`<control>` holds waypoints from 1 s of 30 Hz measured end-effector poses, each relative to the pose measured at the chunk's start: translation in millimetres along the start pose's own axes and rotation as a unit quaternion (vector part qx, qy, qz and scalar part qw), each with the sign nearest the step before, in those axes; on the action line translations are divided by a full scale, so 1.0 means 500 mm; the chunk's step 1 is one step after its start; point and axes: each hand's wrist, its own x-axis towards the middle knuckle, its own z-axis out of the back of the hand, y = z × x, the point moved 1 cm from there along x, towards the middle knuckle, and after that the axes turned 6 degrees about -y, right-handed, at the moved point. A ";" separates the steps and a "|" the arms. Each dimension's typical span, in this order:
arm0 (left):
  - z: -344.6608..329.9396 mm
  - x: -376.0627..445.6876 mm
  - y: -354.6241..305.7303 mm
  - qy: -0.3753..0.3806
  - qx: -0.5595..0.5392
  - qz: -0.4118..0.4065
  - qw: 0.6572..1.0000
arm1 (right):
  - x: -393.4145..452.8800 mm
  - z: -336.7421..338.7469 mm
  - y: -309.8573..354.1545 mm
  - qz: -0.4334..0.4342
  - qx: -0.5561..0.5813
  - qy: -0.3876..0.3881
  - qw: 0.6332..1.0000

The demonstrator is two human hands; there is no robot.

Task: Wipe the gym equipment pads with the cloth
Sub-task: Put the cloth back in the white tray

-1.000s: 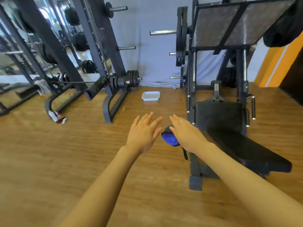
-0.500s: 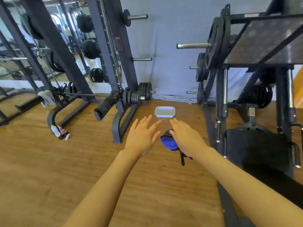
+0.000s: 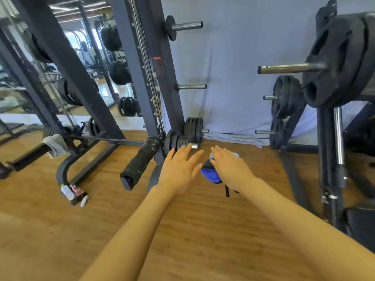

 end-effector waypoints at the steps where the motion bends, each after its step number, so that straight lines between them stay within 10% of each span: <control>1: -0.013 0.038 0.030 -0.002 -0.003 0.000 1.000 | 0.047 -0.010 -0.004 -0.003 -0.003 0.001 1.000; 17: -0.344 0.693 0.403 0.035 -0.023 -0.107 0.993 | 0.715 -0.257 -0.163 -0.124 -0.011 0.021 0.992; 30: -0.575 1.097 0.412 0.038 -0.045 -0.127 0.990 | 1.057 -0.366 -0.435 -0.157 0.001 0.036 0.987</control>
